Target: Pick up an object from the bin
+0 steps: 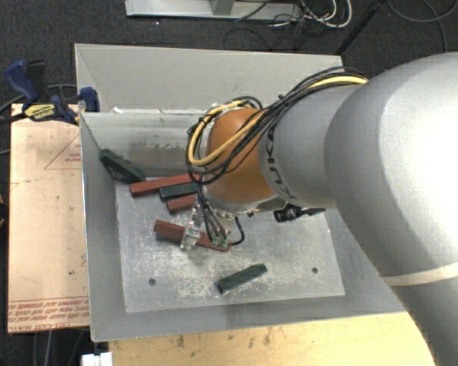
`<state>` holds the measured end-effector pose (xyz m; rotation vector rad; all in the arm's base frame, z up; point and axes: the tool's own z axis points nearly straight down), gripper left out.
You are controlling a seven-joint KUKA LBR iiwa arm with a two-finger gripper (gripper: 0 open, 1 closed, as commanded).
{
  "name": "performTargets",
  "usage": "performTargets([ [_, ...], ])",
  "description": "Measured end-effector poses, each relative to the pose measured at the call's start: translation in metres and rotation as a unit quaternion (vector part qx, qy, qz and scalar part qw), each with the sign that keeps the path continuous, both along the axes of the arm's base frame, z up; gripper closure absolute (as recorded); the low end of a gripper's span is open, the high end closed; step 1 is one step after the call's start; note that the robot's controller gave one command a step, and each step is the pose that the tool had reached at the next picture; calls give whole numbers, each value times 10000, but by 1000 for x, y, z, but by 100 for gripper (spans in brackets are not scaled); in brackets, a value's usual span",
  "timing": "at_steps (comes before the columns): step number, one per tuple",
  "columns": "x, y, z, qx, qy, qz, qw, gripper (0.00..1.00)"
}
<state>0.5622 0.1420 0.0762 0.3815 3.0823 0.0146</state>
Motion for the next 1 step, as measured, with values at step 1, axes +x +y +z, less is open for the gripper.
performTargets([
  [1, -4, 1, 3, -7, 96, -70, 9999, 100],
])
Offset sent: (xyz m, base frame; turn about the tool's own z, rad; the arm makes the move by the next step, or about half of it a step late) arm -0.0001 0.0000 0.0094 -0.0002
